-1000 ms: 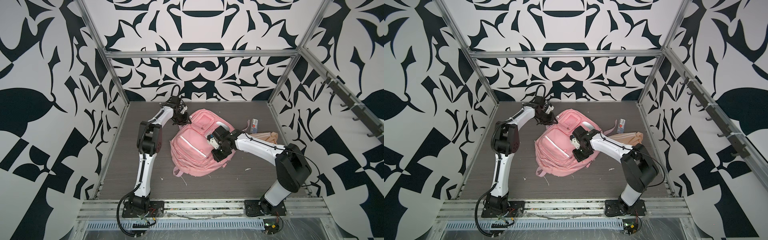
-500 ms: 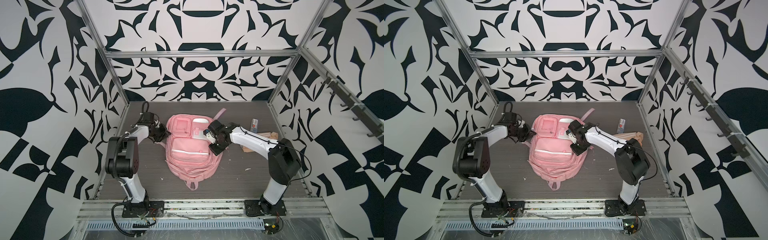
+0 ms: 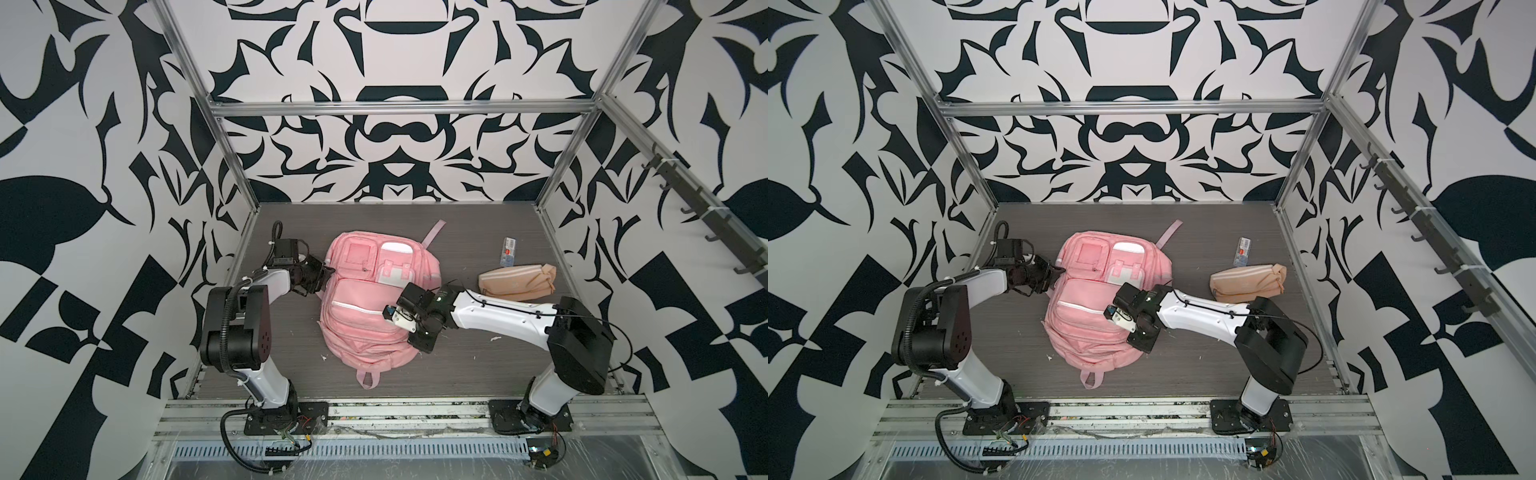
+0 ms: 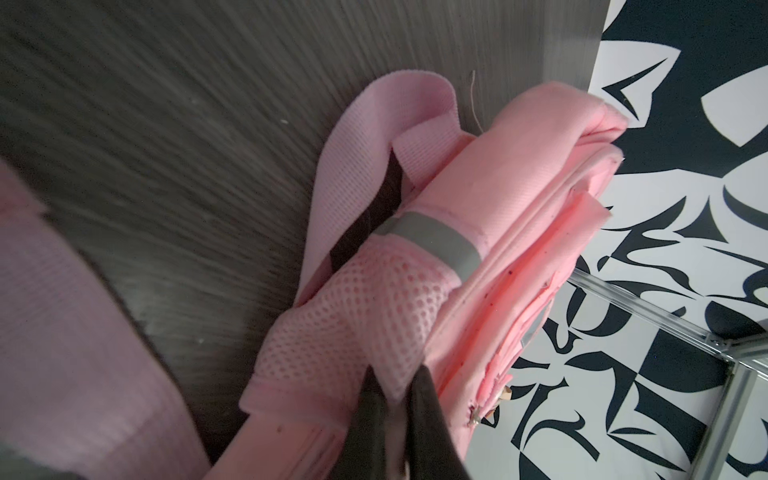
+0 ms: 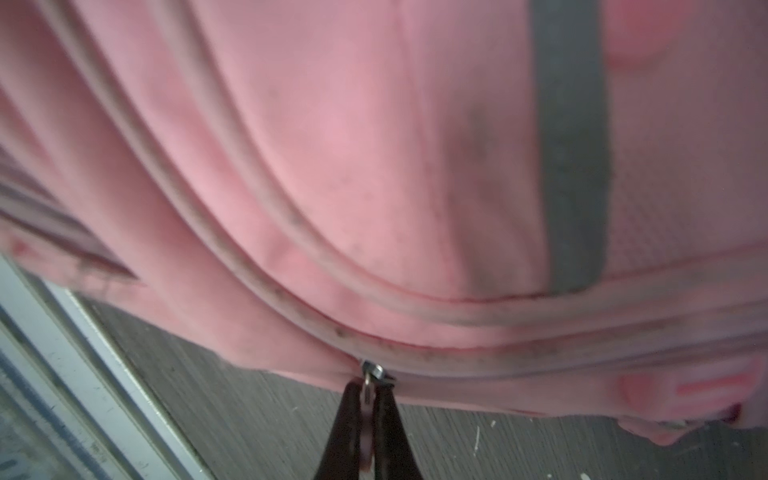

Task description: Pack the student bag

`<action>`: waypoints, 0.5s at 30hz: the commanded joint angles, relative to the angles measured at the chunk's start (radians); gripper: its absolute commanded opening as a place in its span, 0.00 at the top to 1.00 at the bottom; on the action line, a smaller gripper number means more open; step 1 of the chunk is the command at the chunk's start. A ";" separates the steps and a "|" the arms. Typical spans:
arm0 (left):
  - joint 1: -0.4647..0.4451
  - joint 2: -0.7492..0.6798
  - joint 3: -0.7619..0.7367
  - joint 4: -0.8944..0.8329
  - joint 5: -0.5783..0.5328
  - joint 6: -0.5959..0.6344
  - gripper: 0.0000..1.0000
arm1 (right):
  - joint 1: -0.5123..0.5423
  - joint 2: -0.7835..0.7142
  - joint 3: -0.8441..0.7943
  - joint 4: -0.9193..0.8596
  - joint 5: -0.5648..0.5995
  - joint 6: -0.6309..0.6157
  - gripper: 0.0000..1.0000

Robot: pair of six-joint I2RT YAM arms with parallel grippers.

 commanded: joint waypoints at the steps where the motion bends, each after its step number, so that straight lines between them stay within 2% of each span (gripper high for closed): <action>1: 0.013 -0.033 -0.017 0.053 -0.066 -0.159 1.00 | 0.006 -0.020 0.044 0.030 -0.145 -0.016 1.00; 8: 0.012 -0.094 -0.070 0.070 -0.097 -0.235 1.00 | 0.043 0.156 0.284 0.097 -0.230 0.024 1.00; 11: 0.013 -0.118 -0.106 0.094 -0.105 -0.286 1.00 | 0.091 0.189 0.362 0.081 -0.168 -0.026 1.00; 15: 0.014 -0.128 -0.111 0.087 -0.125 -0.297 1.00 | 0.099 0.139 0.328 0.111 -0.099 -0.066 1.00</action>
